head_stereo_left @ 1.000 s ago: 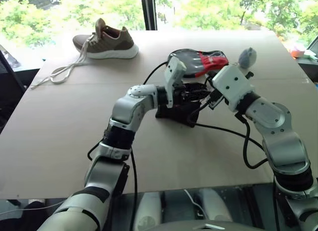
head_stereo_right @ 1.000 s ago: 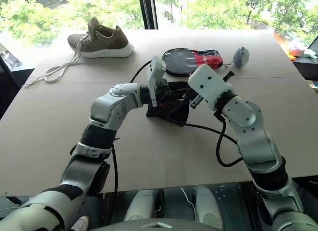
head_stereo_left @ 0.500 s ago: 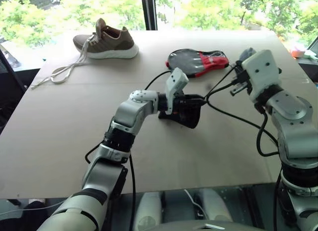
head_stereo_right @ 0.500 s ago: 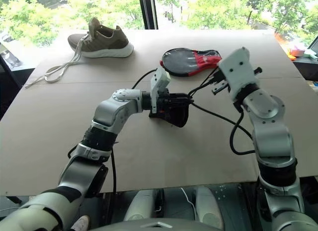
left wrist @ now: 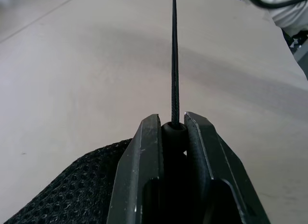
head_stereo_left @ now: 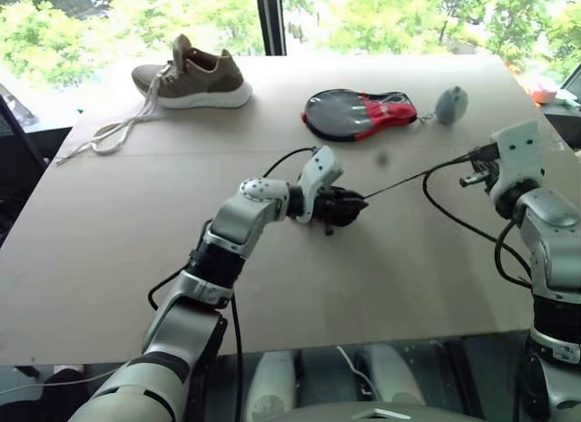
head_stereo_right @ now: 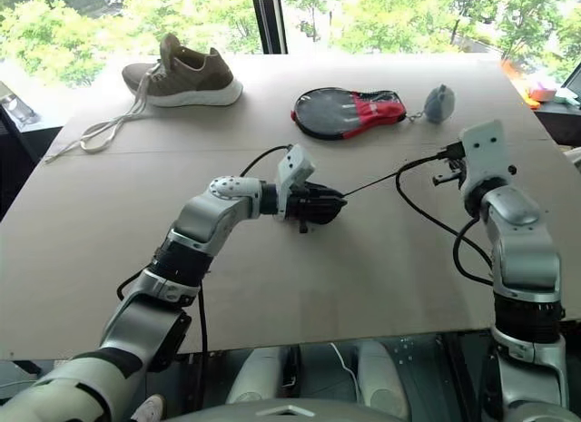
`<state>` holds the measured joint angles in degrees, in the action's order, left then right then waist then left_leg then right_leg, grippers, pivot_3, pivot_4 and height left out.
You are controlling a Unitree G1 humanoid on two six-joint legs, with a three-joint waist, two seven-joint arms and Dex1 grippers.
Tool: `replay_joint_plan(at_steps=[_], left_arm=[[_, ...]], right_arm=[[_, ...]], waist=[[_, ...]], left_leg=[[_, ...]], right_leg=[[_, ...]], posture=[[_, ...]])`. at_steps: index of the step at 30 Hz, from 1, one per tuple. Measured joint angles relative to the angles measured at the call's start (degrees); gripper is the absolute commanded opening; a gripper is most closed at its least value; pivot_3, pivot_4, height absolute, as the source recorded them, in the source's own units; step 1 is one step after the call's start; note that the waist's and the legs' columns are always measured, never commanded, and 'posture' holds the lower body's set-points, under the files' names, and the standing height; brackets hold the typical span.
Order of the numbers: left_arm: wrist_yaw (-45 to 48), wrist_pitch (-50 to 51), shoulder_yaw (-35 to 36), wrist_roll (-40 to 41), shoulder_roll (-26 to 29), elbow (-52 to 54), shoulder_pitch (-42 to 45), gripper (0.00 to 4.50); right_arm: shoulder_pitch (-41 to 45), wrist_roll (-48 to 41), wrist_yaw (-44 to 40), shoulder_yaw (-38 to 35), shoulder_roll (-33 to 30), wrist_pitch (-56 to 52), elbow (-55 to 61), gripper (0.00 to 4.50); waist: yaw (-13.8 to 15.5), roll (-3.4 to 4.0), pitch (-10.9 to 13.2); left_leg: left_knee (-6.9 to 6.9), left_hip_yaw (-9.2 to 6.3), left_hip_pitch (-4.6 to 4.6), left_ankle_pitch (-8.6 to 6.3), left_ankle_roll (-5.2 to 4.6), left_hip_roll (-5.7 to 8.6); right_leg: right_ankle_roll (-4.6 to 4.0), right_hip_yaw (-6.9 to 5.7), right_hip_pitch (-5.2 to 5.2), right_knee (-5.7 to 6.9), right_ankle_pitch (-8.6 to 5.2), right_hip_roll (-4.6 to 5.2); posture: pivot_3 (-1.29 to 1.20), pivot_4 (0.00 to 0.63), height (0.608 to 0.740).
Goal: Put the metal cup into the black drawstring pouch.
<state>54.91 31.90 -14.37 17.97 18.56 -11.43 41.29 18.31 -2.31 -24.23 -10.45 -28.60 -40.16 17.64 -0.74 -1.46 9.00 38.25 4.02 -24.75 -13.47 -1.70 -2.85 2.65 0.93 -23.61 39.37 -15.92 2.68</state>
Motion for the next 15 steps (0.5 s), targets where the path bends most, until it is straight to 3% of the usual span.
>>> replay_joint_plan(at_steps=[1,4,7,9,13,15], left_arm=[[0.42,1.38,0.87,1.20,0.11,0.13,-0.01,1.17],[-0.06,7.42,5.57,5.96,0.41,3.36,-0.24,2.67],[-3.99,15.63,12.27,12.68,0.33,9.56,-0.23,3.92],[-7.49,20.68,17.21,17.03,0.48,14.65,-0.25,3.93],[-14.23,22.05,23.12,19.57,1.23,22.21,-4.72,3.93],[-15.01,15.61,24.02,17.82,1.07,24.45,-11.42,3.93]], right_arm=[[-1.87,-0.42,-1.00,0.80,-0.33,0.81,0.55,1.02],[-8.60,-2.98,-3.46,1.61,0.37,2.82,1.69,2.60],[-14.78,-5.86,-5.23,0.65,0.41,3.55,4.42,3.90],[-19.61,-8.25,-6.89,-0.86,0.32,3.67,7.72,4.42],[-27.06,-12.30,-8.94,-4.21,0.49,6.15,13.36,4.42],[-28.91,-13.98,-9.52,-5.33,2.43,11.31,14.93,4.42]], waist=[[-0.07,0.00,0.00],[-0.09,0.01,0.01],[-0.01,0.01,0.01],[0.02,0.00,0.01],[-0.19,0.04,-0.01],[-0.29,0.05,-0.02]], left_leg=[[0.00,0.00,0.02,0.00,0.00,-0.01],[0.01,-0.03,-0.02,0.00,0.00,-0.03],[0.03,-0.04,-0.05,-0.01,-0.01,-0.03],[0.02,-0.07,-0.03,-0.01,-0.01,-0.07],[0.01,-0.01,0.20,-0.01,0.00,-0.13],[0.01,0.03,0.32,-0.01,0.00,-0.15]], right_leg=[[0.00,0.00,0.00,0.02,0.00,-0.01],[0.01,-0.01,-0.01,0.02,-0.01,-0.02],[0.02,-0.01,0.00,0.00,-0.01,0.01],[0.02,-0.04,0.04,-0.04,-0.01,0.01],[0.03,0.02,0.20,-0.04,0.00,0.00],[0.02,0.05,0.26,-0.02,0.00,-0.04]], posture=[[0.00,0.150,0.740],[0.00,0.150,0.740],[0.00,0.150,0.740],[0.00,0.150,0.740],[0.00,0.150,0.740],[0.00,0.150,0.740]])
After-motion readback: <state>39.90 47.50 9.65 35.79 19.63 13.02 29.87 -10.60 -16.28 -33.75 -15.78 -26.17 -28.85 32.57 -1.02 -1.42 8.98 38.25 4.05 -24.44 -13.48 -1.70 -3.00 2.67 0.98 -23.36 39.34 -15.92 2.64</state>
